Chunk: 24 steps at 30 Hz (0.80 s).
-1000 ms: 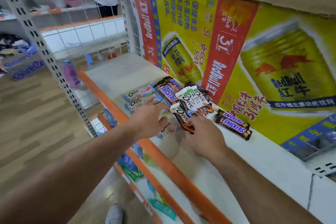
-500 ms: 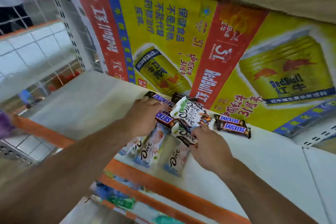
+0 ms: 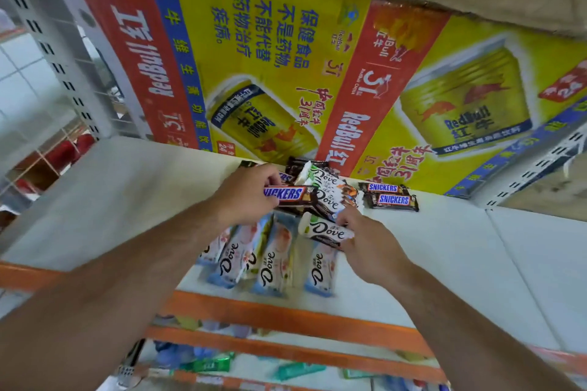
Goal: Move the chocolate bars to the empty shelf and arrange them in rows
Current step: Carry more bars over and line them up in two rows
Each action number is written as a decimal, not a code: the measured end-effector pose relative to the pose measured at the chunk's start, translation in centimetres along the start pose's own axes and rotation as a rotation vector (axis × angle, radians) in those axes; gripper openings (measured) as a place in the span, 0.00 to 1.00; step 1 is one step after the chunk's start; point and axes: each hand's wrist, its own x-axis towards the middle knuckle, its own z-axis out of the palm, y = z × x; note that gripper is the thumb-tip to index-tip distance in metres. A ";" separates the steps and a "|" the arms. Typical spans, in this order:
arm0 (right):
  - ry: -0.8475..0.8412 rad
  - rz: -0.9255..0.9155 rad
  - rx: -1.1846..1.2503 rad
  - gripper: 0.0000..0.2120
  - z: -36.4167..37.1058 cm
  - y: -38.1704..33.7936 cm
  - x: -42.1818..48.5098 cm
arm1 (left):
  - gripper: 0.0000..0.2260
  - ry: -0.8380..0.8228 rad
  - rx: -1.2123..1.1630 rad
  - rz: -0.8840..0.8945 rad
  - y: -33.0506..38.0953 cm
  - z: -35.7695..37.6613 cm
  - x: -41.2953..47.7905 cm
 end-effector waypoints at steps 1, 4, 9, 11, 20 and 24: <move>0.013 0.007 0.029 0.15 -0.2 0.0 -0.3 | 0.09 -0.017 -0.062 -0.014 0.4 0.1 0.2; 0.036 0.049 0.125 0.13 -1.1 0.3 -1.5 | 0.08 -0.073 -0.177 -0.046 2.1 0.9 0.6; 0.062 0.112 0.263 0.14 -3.0 2.6 -4.2 | 0.07 -0.174 -0.202 -0.046 5.5 3.1 0.3; 0.074 0.124 0.278 0.14 -3.9 3.6 -5.6 | 0.07 -0.197 -0.194 -0.022 7.1 4.0 -0.1; 0.142 0.159 0.294 0.14 -7.3 13.3 -14.9 | 0.06 -0.315 -0.164 0.082 18.1 11.4 -2.8; 0.149 0.171 0.298 0.15 -9.2 19.2 -20.3 | 0.06 -0.363 -0.239 0.052 24.3 16.4 -4.5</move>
